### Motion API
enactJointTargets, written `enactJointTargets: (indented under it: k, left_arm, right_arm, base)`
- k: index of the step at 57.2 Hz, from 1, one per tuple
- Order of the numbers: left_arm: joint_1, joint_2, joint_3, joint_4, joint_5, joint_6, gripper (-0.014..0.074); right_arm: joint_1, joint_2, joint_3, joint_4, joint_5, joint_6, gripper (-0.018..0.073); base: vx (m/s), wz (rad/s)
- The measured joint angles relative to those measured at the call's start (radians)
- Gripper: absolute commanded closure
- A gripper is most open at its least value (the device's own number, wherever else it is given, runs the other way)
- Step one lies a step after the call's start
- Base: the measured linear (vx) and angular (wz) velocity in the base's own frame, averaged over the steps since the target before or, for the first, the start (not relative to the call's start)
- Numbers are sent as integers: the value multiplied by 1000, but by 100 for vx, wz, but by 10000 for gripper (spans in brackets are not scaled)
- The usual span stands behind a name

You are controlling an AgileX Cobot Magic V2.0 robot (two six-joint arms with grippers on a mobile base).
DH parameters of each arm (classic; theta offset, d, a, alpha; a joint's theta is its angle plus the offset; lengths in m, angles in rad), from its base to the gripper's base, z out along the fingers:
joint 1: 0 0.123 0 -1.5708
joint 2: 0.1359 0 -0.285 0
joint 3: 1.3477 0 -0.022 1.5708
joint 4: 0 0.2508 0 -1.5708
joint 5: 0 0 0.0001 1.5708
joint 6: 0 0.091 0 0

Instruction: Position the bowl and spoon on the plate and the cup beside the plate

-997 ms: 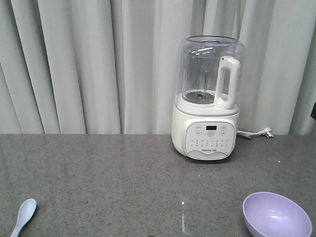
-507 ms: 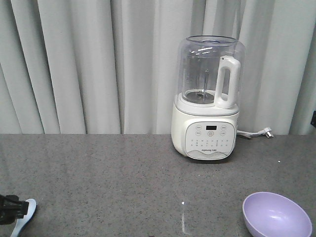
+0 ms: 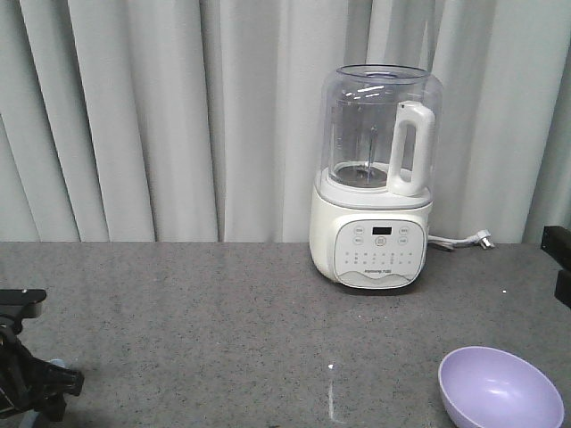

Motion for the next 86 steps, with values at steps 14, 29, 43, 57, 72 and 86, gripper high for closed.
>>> enactJointTargets:
  k: [14,29,43,57,72,86]
  left_arm:
    - [0,61,-9,-4,7,12,37]
    - [0,68,-18,-6,19,21,580]
    - [0,63,-21,0,29,45,603]
    - [0,-76,-93,3,70,63,603]
    - [0,-331,-128,-32,70,79,603]
    - [0,-449,-128,-51,92,97,603]
  right_arm:
    - [0,0,0,-2,0,-4,49]
    - [0,0,0,-2,4,-5,49]
    - [0,0,0,-2,49,-3,49]
    - [-68,50,-76,-2,303,112,50]
    - [-200,261,-248,-2,601,146,50]
    - [-203,473,-281,2,657,146,51]
  base:
    - [0,0]
    - [0,0]
    - [0,0]
    - [0,0]
    - [0,0]
    - [0,0]
